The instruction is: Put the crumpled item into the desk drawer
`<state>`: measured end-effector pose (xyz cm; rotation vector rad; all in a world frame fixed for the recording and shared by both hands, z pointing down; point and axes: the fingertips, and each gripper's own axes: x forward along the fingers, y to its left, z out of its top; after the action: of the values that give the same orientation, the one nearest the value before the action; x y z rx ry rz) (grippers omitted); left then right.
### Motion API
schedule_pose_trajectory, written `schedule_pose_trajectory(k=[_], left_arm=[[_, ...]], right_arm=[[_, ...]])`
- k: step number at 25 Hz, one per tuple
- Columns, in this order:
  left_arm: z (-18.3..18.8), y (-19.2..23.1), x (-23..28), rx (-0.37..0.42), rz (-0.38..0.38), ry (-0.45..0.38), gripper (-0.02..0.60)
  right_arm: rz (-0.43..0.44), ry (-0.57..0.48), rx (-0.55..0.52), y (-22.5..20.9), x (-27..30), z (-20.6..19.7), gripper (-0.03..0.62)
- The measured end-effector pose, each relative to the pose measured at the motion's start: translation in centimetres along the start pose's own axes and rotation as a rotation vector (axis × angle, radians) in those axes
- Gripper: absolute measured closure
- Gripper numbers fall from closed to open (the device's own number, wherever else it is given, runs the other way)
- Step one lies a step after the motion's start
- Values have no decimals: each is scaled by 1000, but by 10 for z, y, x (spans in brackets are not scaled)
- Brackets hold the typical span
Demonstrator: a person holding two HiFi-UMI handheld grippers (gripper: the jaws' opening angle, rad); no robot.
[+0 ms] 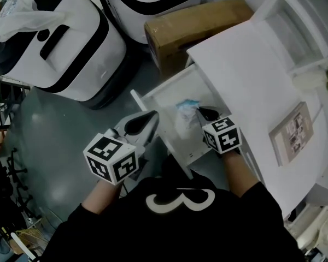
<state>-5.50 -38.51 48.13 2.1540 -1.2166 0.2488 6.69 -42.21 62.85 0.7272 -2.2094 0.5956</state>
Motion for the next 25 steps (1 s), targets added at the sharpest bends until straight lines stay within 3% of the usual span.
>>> schedule_pose_trajectory(k=[15,25], left_arm=[[-17,17,16,-20,42,32,572],[-26,23,17,-32,63,56,572]], right_arm=[[44,215,50,-29,71,-81,588],[53,271,56,-34,90,-101,587]])
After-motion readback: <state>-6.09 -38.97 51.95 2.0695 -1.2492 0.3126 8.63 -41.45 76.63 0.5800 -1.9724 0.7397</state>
